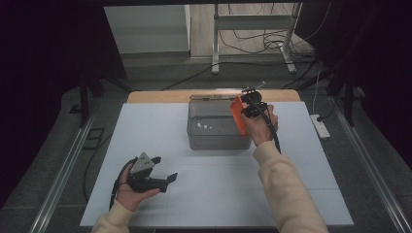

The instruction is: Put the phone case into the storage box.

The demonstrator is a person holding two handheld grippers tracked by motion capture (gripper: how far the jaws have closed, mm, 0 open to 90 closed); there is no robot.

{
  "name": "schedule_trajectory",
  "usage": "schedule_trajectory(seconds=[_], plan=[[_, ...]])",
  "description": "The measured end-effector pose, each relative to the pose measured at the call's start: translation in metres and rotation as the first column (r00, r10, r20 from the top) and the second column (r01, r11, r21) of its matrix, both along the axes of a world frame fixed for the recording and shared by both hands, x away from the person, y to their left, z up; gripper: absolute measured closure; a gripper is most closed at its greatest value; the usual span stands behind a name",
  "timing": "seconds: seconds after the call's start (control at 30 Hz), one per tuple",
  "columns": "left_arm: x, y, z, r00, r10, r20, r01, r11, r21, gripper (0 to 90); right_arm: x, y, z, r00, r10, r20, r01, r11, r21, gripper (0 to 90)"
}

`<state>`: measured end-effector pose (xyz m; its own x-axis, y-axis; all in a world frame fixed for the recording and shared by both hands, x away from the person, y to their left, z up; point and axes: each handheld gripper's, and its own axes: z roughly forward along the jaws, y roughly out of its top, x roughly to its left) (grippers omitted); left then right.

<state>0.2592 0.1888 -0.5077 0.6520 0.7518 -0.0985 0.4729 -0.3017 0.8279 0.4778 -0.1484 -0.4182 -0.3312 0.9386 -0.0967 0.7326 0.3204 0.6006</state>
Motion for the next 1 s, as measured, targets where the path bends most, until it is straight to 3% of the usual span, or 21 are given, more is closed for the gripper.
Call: schedule_trajectory(seconds=[1.0], plan=[[-0.001,0.002,0.000,1.0000,0.009,0.001,-0.009,1.0000,0.003,12.0,0.007,0.004,-0.016,0.9994,-0.018,-0.031,0.017,1.000,-0.020,80.1]])
